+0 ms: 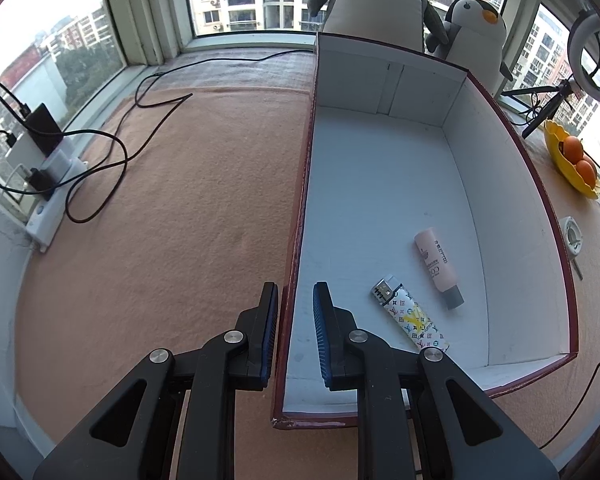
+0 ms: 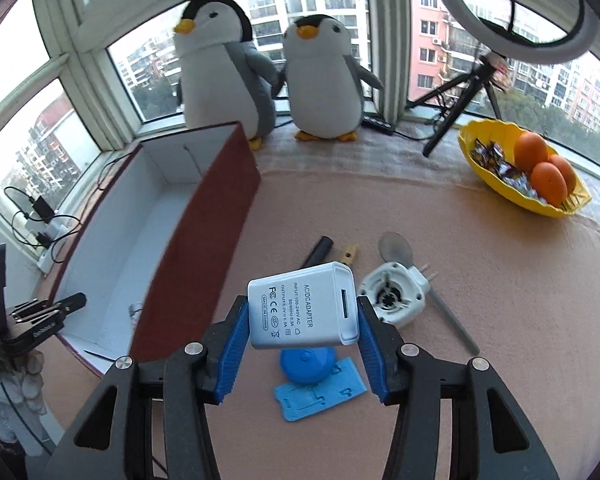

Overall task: Organize rigid objects
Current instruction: 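Carry the charger with the right gripper into the box and release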

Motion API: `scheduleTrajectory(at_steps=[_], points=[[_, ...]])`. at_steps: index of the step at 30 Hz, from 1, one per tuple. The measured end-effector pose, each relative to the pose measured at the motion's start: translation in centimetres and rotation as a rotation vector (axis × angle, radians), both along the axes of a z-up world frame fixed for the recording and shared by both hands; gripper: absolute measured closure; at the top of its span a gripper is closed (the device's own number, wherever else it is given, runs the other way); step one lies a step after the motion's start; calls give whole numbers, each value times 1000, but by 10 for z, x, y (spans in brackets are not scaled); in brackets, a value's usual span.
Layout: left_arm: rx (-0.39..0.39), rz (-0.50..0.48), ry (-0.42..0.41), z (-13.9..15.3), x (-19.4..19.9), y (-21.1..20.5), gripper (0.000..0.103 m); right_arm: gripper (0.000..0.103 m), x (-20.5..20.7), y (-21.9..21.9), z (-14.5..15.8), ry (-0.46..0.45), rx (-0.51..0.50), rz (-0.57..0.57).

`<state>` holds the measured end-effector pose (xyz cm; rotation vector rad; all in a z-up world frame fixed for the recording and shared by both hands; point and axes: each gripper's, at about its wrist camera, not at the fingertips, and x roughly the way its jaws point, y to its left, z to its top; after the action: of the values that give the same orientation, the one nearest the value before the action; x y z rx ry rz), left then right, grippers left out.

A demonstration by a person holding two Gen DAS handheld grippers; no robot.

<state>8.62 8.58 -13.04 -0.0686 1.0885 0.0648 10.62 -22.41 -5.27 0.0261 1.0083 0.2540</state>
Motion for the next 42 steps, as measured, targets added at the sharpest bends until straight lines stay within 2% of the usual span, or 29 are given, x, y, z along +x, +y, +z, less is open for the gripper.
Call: scheduleTrajectory(at_steps=[7,11,16,22,42], points=[[2,14,-9,3,-3,0,87,56,-6,60,18,-34,13,160],[3,23,-14,4,-5,1,87,55,-6,86,13,-32,11,227],[3,36,-19,3,-6,2,94,55,-7,111,3,-15,-2,282],[8,48,-19,3,-5,4,97,56,-6,125,-8,6,-15,321],[40,73,-27,3,-6,0,98,54,0,147,-29,48,-26,403]])
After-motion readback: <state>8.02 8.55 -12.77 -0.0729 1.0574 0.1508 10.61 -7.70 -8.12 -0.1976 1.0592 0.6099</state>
